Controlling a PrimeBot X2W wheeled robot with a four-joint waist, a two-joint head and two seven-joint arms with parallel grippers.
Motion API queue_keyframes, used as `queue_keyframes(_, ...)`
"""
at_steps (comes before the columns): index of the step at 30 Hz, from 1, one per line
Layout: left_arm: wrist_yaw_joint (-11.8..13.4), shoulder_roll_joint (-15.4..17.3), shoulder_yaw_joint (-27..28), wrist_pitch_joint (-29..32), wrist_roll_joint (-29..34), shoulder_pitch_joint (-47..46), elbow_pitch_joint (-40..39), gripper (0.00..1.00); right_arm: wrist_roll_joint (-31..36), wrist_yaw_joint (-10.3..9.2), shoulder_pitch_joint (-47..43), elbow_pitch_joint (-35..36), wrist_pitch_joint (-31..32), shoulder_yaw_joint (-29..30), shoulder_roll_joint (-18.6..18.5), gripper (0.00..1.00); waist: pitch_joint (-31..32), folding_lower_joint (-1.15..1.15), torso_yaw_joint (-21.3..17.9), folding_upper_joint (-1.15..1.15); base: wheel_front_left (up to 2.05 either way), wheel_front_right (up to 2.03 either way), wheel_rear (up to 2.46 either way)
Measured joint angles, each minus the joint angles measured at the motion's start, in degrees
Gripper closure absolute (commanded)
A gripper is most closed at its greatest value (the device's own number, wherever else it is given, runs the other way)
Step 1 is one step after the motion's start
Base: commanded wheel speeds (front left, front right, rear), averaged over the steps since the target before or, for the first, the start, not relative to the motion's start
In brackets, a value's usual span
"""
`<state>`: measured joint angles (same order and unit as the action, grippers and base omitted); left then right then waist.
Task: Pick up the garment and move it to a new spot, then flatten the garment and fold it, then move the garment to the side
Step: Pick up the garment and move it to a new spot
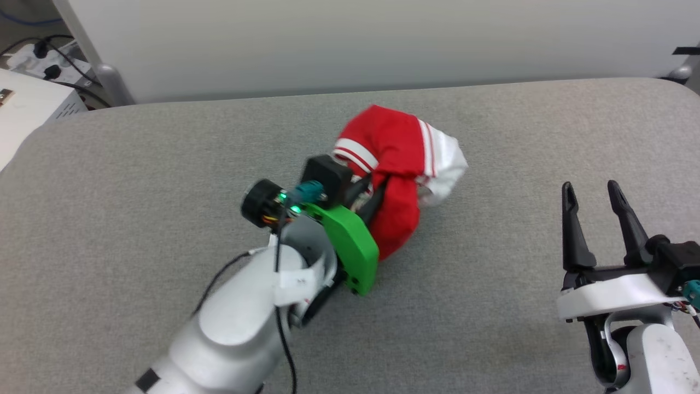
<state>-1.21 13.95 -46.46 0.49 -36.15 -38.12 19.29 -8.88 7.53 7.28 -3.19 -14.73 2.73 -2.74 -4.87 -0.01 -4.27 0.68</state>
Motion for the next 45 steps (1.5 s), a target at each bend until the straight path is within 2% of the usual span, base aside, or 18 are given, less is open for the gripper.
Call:
queue_keyframes(3,-0.4,-4.3,-3.8,-0.5,1.7,1.2,3.7,1.0,0.0,0.0,1.0,1.0,0.0,1.2,0.0,0.0,-0.8,0.0,-1.6,0.0,0.0,0.0,0.0)
queue_keyframes(7,-1.9,-7.7,-9.0,0.4,2.5,3.9,9.6,1.0,0.0,0.0,1.7,2.1,0.0,2.1,0.0,0.0,-2.1,0.0,-3.4,0.0,0.0,0.0,0.0)
queue_keyframes(8,-2.3,-8.3,-10.2,0.6,2.6,4.6,11.0,0.76,0.0,0.0,1.7,2.2,0.0,2.2,0.0,0.0,-2.4,0.0,-3.8,0.0,0.0,0.0,0.0)
queue_keyframes(9,-2.6,-8.6,-11.1,0.6,2.8,5.0,11.9,0.02,0.0,0.0,1.7,2.2,0.0,2.2,0.0,0.0,-2.7,0.0,-4.0,0.0,0.0,0.0,0.0)
queue_keyframes(13,-3.2,-9.7,-13.1,-0.5,2.8,5.9,15.4,0.0,-0.1,0.0,1.7,2.0,0.0,2.2,0.0,0.0,-3.2,0.0,-4.6,0.0,0.0,0.0,0.0)
queue_keyframes(19,-3.6,-10.3,-12.7,-4.4,2.5,5.8,16.9,0.0,0.0,0.0,1.1,0.7,0.0,1.2,0.0,0.0,-2.1,0.0,-3.3,0.0,0.0,0.0,0.0)
queue_keyframes(24,-3.7,-10.2,-11.9,-7.1,2.2,5.6,15.0,0.0,0.2,0.0,-0.2,-0.5,0.0,1.6,0.0,0.0,-0.1,0.0,-0.9,0.0,0.0,0.0,0.0)
queue_keyframes(28,-3.1,-8.2,-10.8,-8.0,1.9,5.6,11.7,0.0,0.4,0.0,-1.3,-1.1,0.0,1.9,0.0,0.0,1.9,0.0,1.3,0.0,0.0,0.0,0.0)
queue_keyframes(33,1.3,-2.2,-6.0,-11.8,1.9,5.8,5.9,0.0,0.4,0.0,-2.1,-1.0,0.0,1.9,0.0,0.0,4.3,0.0,3.8,0.0,0.0,0.0,0.0)
queue_keyframes(40,9.7,9.1,7.3,-15.2,2.7,10.6,-3.7,0.0,0.4,0.0,-4.0,-0.8,0.0,1.2,0.0,0.0,7.1,0.0,6.1,0.0,0.0,0.0,0.0)
queue_keyframes(42,11.6,10.1,13.4,-15.2,2.9,15.2,-8.5,0.0,0.5,0.0,-4.8,-0.6,0.0,0.8,0.0,0.0,7.5,0.0,6.6,0.0,0.0,0.0,0.0)
queue_keyframes(45,11.9,9.9,19.4,-15.2,5.0,22.3,-13.7,0.0,0.5,0.0,-5.6,-0.5,0.0,0.4,0.0,0.0,7.7,0.0,6.9,0.0,0.0,0.0,0.0)
